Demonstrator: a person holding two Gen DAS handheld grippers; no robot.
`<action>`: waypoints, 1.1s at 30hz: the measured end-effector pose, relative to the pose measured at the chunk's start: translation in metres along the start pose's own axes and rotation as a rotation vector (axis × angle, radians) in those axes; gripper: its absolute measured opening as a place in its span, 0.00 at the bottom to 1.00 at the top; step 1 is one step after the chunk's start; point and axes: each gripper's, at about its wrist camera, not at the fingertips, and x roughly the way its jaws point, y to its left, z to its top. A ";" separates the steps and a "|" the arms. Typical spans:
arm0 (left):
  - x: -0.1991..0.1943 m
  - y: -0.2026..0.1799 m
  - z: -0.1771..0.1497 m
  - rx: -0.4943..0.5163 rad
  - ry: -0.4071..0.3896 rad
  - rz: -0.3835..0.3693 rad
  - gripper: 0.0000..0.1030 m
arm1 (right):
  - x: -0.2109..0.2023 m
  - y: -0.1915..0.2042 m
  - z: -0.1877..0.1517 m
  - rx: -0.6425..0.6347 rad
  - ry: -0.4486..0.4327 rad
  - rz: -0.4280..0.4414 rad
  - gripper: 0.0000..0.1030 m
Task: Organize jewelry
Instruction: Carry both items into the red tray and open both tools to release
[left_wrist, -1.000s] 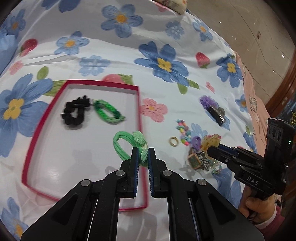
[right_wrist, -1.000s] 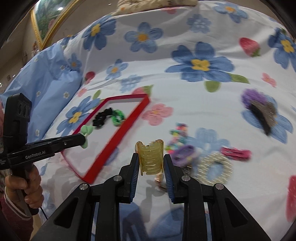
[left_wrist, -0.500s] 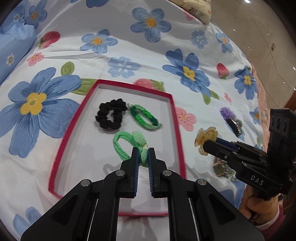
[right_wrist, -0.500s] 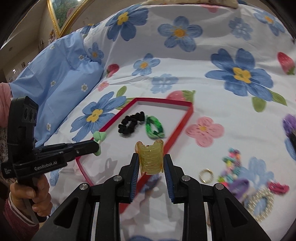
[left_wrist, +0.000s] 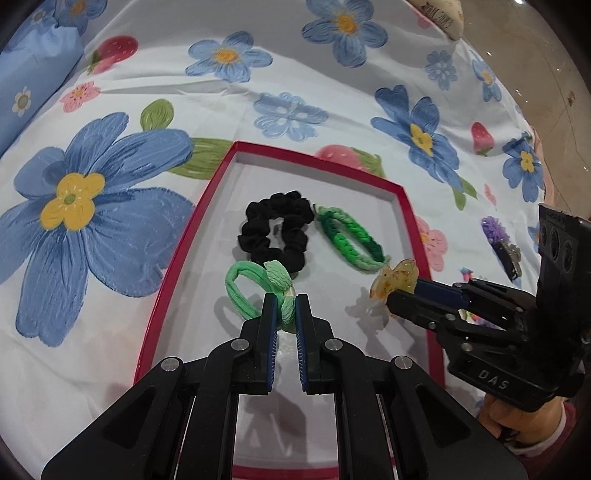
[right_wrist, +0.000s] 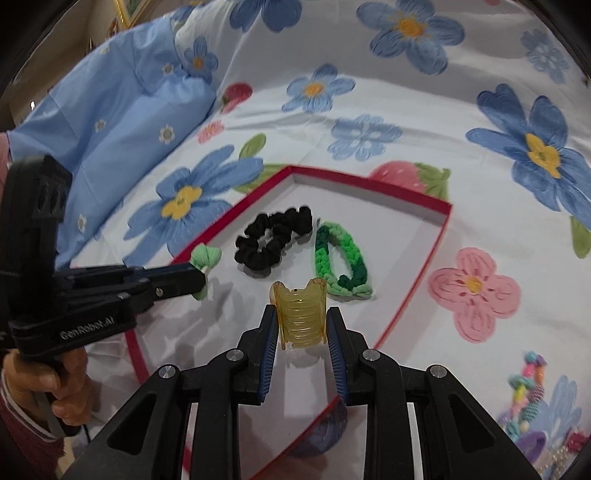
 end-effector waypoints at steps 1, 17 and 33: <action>0.002 0.001 0.000 -0.001 0.004 0.000 0.08 | 0.005 0.000 -0.001 -0.005 0.009 -0.007 0.26; 0.023 0.002 -0.005 0.015 0.055 0.034 0.10 | 0.021 0.008 0.000 -0.076 0.046 -0.037 0.28; 0.001 0.006 -0.011 -0.030 0.018 0.044 0.36 | 0.008 0.007 -0.002 -0.061 0.034 -0.036 0.44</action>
